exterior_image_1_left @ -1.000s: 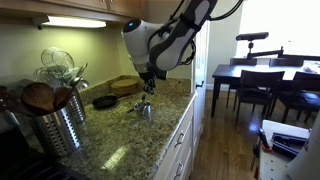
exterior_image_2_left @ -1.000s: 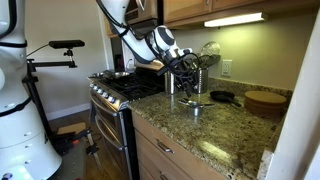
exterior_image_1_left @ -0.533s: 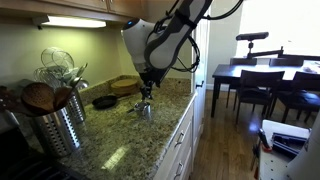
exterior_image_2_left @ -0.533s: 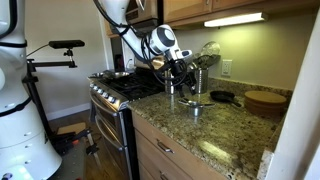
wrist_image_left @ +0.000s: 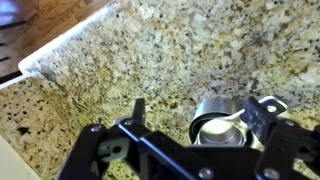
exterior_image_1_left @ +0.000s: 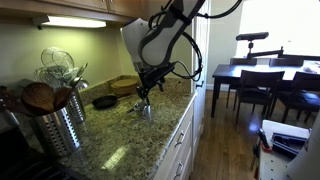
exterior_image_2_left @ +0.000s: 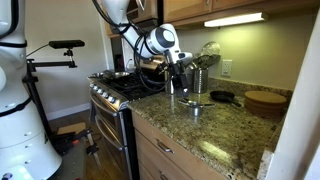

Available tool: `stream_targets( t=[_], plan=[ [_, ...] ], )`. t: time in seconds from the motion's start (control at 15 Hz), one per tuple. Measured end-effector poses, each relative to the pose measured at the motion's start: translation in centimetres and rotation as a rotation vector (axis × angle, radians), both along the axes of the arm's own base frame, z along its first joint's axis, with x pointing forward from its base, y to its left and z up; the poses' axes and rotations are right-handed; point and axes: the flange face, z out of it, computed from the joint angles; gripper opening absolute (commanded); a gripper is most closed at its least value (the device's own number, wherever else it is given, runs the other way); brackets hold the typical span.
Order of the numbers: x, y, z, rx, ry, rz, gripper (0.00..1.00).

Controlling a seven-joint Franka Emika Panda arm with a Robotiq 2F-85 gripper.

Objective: Unstack the silver measuring cups on the countertop

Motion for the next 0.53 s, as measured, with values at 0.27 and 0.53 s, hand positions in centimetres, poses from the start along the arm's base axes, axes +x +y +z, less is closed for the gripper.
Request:
stream_targets(
  t=[0.27,0.53],
  plan=[
    [0.19,0.5,0.19,0.06,-0.033,-0.134,1.0],
    [0.79,0.81,0.02,0.092,-0.07,-0.266,1.0]
  ],
)
